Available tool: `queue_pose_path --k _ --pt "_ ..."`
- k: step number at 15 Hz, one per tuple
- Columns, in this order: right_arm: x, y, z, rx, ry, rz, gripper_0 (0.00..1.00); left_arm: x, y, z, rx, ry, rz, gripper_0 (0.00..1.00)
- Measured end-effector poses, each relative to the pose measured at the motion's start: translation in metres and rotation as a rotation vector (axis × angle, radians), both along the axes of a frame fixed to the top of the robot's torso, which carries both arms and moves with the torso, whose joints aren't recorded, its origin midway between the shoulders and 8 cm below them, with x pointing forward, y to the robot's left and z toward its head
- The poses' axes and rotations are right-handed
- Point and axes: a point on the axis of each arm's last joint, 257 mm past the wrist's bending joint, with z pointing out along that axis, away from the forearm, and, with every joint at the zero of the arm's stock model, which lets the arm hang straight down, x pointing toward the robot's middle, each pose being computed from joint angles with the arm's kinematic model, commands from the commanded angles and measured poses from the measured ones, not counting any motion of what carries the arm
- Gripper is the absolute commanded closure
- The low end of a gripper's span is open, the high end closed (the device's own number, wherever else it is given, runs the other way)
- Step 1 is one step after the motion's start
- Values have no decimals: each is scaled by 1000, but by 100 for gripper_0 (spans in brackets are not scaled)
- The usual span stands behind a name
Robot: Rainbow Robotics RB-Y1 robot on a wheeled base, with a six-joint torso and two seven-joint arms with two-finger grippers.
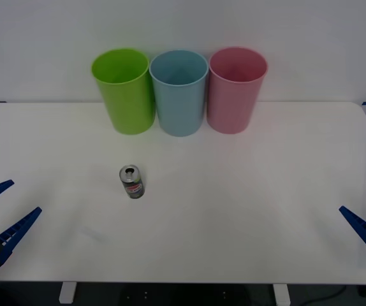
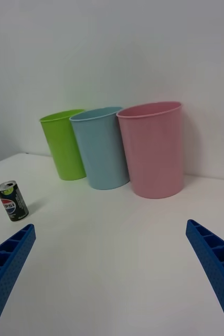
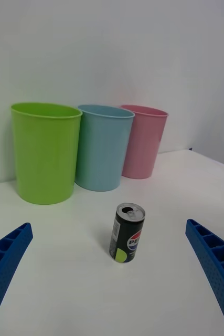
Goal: Grasp the object on the table and drop it into the matching bin: aluminum can to the light blue bin, PET bottle to the pink bin.
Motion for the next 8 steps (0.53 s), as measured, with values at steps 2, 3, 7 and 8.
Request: queue_pose_path --k 2,3,7,8 --pt "0 0 0 0 0 0 0 0 0 0 0 0 0 0" --pt "0 0 0 0 0 0 0 -2 1 -5 -5 12 7 0" --pt "0 0 0 0 0 0 0 -8 5 -17 -9 43 17 0" --pt "0 0 0 0 0 0 0 -8 4 -19 -10 46 18 0"
